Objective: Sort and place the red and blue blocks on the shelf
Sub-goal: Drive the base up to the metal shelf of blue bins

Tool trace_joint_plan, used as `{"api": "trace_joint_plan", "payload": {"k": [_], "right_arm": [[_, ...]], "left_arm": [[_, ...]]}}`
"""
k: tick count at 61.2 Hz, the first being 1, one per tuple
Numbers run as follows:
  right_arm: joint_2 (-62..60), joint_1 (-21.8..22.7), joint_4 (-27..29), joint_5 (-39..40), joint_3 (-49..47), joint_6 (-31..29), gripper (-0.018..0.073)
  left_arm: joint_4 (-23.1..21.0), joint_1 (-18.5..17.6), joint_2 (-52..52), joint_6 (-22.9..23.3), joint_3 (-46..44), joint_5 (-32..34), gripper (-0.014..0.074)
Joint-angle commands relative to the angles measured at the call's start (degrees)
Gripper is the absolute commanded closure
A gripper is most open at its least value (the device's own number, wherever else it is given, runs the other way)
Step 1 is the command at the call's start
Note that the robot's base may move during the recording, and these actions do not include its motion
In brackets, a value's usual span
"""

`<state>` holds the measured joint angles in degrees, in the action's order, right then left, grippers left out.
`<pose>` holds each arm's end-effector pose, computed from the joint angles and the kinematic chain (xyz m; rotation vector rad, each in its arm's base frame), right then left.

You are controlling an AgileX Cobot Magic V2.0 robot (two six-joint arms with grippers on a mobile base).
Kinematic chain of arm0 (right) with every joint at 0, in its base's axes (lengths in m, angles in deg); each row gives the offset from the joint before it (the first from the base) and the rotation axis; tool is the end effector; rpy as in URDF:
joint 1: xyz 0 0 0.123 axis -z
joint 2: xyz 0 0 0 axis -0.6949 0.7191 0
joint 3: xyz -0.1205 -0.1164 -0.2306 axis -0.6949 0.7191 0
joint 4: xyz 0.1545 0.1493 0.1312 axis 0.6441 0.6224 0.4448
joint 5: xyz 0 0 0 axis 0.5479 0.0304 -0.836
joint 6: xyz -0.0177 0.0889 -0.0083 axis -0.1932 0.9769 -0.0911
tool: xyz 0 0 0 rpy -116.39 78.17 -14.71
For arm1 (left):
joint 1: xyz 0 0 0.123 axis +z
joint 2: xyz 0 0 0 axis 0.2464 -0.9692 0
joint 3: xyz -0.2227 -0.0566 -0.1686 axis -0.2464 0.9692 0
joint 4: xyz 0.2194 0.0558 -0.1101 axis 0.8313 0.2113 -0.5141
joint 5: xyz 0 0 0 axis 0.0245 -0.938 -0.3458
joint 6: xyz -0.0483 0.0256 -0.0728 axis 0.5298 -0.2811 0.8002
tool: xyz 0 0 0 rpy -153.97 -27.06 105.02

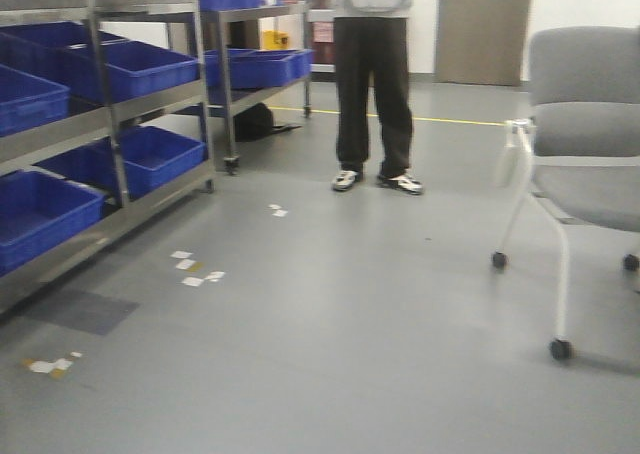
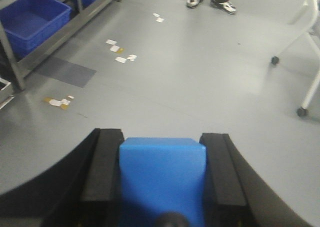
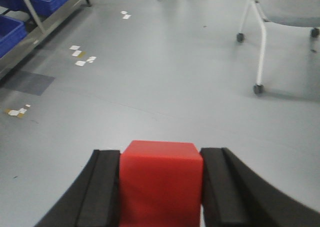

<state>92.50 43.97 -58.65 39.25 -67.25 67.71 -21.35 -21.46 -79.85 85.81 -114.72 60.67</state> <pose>0.1108 0.0069 0.2920 0.1126 1.9712 0.1809 0.1248 -0.0139 0.3220 -0.0229 1.9862 -0.1501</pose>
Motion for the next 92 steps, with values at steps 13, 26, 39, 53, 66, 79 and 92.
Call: {"api": "trace_joint_plan", "payload": {"k": [13, 26, 39, 53, 66, 79, 92], "right_arm": [[0.11, 0.25, 0.31, 4.37, -1.71, -0.45, 0.0501], [0.11, 0.25, 0.31, 4.37, -1.71, -0.45, 0.0501], [0.11, 0.25, 0.31, 4.37, -1.71, -0.45, 0.0501], [0.11, 0.25, 0.31, 4.37, -1.71, -0.45, 0.0501], [0.11, 0.25, 0.31, 4.37, -1.71, -0.45, 0.0501], [0.11, 0.25, 0.31, 4.37, -1.71, -0.45, 0.0501], [0.11, 0.25, 0.31, 4.37, -1.71, -0.45, 0.0501]], "left_arm": [[0.02, -0.23, 0.01, 0.53, -1.68, 4.65, 0.0461], [0.02, -0.23, 0.01, 0.53, -1.68, 4.65, 0.0461], [0.02, -0.23, 0.01, 0.53, -1.68, 4.65, 0.0461], [0.02, -0.23, 0.01, 0.53, -1.68, 4.65, 0.0461], [0.02, -0.23, 0.01, 0.53, -1.68, 4.65, 0.0461], [0.02, -0.23, 0.01, 0.53, -1.68, 4.65, 0.0461], [0.02, -0.23, 0.01, 0.53, -1.68, 4.65, 0.0461]]}}
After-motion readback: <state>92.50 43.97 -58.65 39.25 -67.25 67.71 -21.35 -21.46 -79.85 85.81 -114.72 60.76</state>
